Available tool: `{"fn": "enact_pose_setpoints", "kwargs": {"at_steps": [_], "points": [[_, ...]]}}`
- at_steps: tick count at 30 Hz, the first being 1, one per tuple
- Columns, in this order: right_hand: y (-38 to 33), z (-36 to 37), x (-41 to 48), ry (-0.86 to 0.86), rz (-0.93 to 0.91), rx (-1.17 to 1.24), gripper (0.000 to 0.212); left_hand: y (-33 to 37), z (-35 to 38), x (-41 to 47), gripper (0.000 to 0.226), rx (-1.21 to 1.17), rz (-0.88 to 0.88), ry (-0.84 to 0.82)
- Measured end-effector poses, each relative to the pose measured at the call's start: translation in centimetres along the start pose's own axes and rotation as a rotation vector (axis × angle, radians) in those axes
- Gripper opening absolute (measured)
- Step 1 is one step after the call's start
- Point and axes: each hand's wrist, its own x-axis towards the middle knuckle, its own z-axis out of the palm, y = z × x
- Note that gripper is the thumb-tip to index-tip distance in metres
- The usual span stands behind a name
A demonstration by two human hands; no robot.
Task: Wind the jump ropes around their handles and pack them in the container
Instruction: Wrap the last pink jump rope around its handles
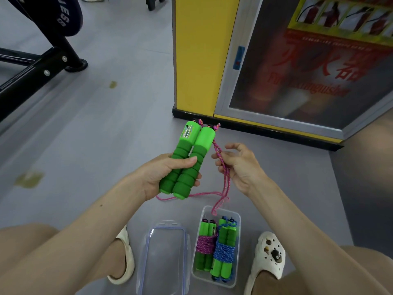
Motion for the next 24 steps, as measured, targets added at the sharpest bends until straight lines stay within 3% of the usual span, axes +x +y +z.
{"fn": "enact_pose_setpoints", "kwargs": {"at_steps": [6,12,15,17,20,24], "points": [[0.1,-0.48,0.22,0.007,0.005,-0.114,0.006,-0.07,0.49,0.06,0.034,-0.008,-0.003,0.002],[0.24,-0.68,-0.17,-0.078,-0.108,-0.591,0.012,-0.56,0.53,0.25,0.019,0.011,0.0,0.038],[0.18,-0.3,-0.16,-0.087,-0.129,-0.525,0.007,-0.71,0.4,0.61,0.019,0.031,0.02,0.07],[0.2,-0.09,-0.15,-0.096,-0.09,-0.352,0.008,-0.74,0.45,0.82,0.02,0.039,0.037,0.095],[0.22,0.08,-0.38,-0.077,-0.027,-0.141,0.02,-0.75,0.73,0.97,0.018,0.009,0.051,0.117],[0.16,0.01,-0.37,-0.038,0.015,-0.047,0.025,-0.76,0.93,1.0,0.017,0.001,0.062,0.131]]}}
